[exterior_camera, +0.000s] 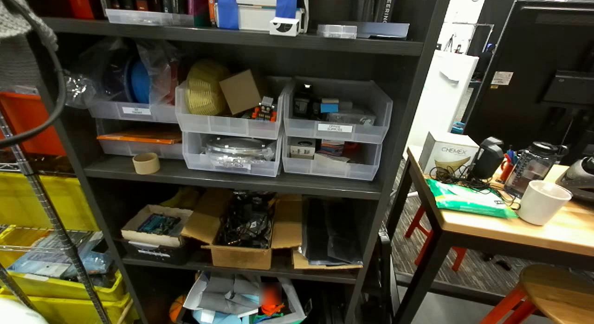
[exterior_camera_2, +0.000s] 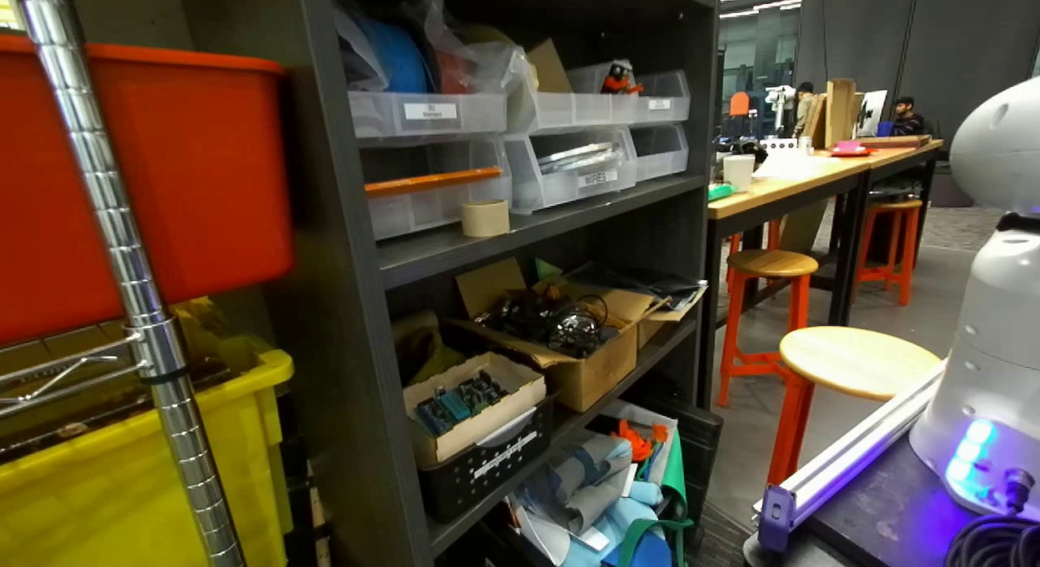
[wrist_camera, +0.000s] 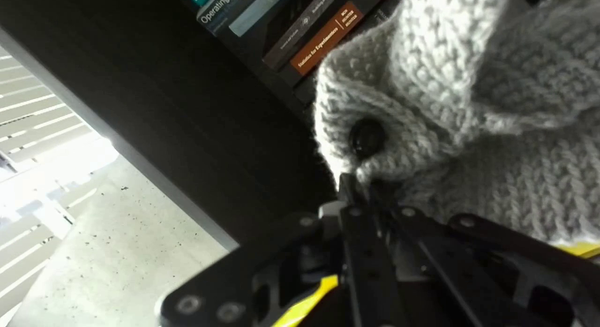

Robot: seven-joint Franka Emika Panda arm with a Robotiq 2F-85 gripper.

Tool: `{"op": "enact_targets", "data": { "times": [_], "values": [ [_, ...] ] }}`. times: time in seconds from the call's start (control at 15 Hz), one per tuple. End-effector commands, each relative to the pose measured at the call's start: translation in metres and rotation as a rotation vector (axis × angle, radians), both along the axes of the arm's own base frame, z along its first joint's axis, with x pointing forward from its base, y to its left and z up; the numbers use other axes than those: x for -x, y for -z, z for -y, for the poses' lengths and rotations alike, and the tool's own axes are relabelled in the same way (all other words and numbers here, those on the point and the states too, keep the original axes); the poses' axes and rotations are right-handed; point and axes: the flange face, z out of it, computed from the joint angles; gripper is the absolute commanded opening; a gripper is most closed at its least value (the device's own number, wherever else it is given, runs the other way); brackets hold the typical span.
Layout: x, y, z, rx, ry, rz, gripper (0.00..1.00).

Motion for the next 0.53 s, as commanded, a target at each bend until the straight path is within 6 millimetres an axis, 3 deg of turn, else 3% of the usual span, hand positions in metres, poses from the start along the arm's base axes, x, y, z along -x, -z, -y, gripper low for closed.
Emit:
{"op": "enact_targets", "data": {
  "times": [0.0,0.2,0.47],
  "values": [
    [0.007,-0.026,-0.009,0.025,0.022,0.024,0.02],
    [0.007,-0.051,-0.012,0.026,0.046,0.033,0.02],
    [-0.011,-0.086,-0.012,0.024,0.102,0.031,0.02]
  ]
}}
